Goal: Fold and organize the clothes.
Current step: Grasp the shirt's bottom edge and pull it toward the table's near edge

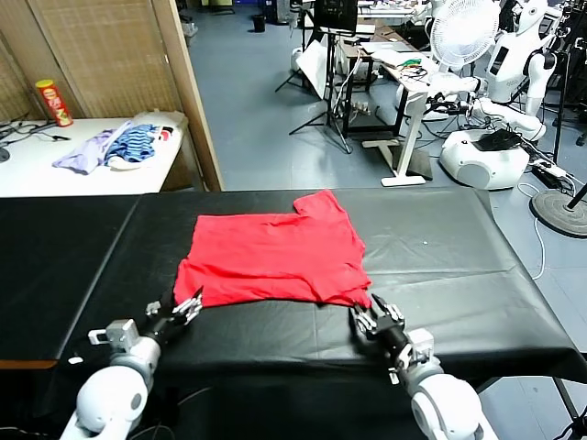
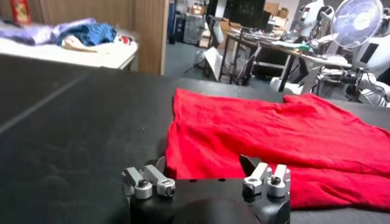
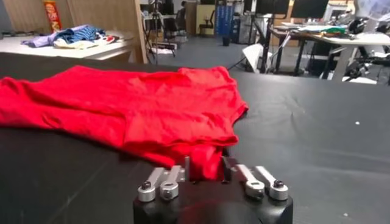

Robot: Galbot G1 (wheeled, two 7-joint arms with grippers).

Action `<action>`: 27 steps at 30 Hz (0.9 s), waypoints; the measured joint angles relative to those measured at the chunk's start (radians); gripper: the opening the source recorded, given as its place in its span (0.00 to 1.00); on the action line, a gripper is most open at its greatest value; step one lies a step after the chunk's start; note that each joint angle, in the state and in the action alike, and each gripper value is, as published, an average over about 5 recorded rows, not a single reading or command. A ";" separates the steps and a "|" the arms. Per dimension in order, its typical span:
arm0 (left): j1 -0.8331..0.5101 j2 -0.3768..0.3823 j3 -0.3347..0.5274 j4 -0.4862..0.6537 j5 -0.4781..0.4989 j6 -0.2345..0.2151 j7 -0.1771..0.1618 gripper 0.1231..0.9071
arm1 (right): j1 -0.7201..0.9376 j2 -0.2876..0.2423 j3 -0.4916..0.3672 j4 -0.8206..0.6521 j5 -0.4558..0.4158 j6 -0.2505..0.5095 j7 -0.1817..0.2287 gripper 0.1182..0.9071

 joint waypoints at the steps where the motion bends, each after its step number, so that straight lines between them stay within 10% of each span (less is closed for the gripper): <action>1: 0.001 0.002 0.000 0.002 0.004 -0.001 0.001 0.22 | -0.002 -0.005 0.003 0.007 0.008 -0.014 0.009 0.02; 6: 0.017 0.017 -0.003 -0.006 0.074 -0.014 -0.002 0.00 | -0.019 -0.032 0.019 0.053 0.058 -0.087 0.048 0.02; 19: 0.136 0.072 -0.028 -0.146 0.218 0.004 -0.012 0.00 | -0.135 -0.100 0.063 0.176 0.090 -0.167 0.044 0.02; 27: 0.267 0.056 -0.066 -0.256 0.234 0.050 -0.021 0.13 | -0.211 -0.127 0.107 0.274 0.134 -0.227 0.035 0.46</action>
